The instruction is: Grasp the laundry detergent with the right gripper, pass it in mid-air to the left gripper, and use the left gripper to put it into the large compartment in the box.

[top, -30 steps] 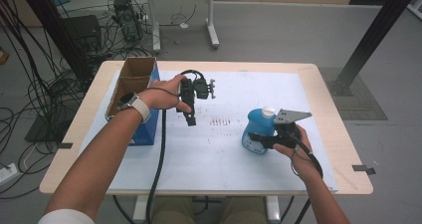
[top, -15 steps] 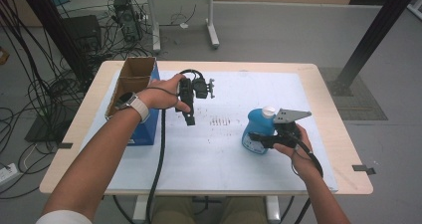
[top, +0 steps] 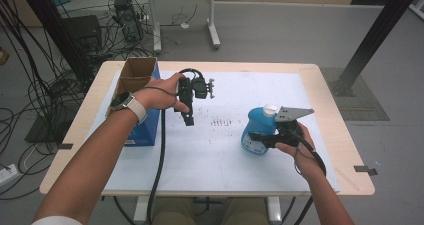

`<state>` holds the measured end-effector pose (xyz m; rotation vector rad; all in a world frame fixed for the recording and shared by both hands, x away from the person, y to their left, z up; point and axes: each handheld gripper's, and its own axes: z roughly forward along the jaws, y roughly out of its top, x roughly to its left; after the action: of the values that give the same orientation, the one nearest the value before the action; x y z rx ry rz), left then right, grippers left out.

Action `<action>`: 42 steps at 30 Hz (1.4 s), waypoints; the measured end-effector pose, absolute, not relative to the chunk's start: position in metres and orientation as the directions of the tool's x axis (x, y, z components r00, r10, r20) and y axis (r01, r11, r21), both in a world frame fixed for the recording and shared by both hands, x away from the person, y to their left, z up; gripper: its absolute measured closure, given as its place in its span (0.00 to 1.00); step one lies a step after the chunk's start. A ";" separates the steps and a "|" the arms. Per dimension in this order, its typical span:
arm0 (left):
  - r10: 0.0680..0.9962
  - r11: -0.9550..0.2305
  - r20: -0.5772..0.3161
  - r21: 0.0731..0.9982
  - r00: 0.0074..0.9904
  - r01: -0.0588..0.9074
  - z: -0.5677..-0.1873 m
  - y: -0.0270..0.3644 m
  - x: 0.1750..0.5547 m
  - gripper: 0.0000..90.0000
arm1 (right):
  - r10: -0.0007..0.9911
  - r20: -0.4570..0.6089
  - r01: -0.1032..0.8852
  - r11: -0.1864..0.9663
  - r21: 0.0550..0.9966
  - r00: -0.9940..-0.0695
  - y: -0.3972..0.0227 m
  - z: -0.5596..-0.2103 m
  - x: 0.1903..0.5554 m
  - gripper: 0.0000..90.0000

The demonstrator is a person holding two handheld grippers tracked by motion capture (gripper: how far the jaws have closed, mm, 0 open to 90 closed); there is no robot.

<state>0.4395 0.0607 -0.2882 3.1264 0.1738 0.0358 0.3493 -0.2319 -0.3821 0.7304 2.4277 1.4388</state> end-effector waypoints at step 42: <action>0.089 -0.996 0.003 0.002 0.996 0.089 -0.229 0.066 0.413 0.12 | 0.275 0.072 0.208 0.505 0.837 -0.959 -0.184 -0.319 0.362 0.49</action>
<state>0.4132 0.0664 -0.2290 3.1363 0.1405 0.0052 0.3623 -0.1835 -0.3192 0.4288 2.6639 1.4670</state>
